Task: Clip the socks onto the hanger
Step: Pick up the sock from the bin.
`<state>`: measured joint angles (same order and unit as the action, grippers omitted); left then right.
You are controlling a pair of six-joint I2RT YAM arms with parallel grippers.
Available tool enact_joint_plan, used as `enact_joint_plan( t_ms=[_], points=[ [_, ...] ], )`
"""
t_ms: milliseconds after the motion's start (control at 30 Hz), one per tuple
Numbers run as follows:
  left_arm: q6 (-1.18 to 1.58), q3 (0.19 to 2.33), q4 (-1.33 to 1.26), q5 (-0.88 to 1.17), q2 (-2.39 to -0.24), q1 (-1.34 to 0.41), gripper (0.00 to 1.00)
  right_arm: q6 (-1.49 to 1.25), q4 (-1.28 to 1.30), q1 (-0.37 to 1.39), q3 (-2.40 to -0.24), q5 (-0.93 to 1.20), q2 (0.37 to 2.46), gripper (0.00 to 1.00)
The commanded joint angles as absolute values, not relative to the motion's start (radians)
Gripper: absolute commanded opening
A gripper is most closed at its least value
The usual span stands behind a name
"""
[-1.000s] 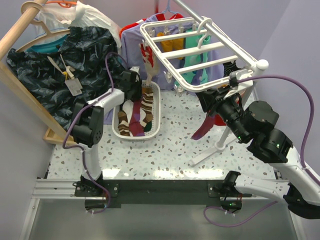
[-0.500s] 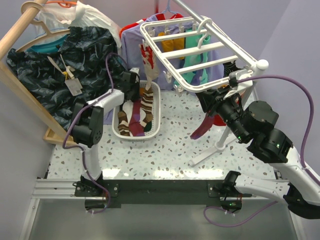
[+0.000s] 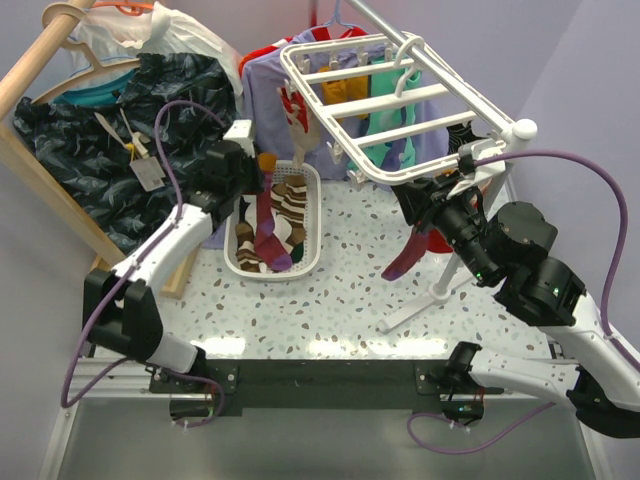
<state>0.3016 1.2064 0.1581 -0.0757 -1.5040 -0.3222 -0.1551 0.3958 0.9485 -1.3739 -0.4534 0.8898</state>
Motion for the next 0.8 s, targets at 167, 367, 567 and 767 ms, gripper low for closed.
enact_joint_plan(
  t_ms=[167,367,567,767],
  points=[
    [0.224,0.98,-0.027,0.149,-1.088,-0.431,0.0,-0.146,0.359,0.953,-1.387,-0.449,0.896,0.13],
    [0.19,0.856,-0.227,0.316,-0.93,-0.541,0.0,-0.15,0.354,0.953,-1.397,-0.439,0.902,0.13],
    [0.175,0.824,-0.356,0.394,-0.934,-0.676,0.0,-0.164,0.344,0.953,-1.382,-0.43,0.896,0.13],
    [0.199,0.851,-0.489,0.402,-1.018,-0.749,0.0,-0.164,0.321,0.953,-1.382,-0.402,0.891,0.13]
  ],
)
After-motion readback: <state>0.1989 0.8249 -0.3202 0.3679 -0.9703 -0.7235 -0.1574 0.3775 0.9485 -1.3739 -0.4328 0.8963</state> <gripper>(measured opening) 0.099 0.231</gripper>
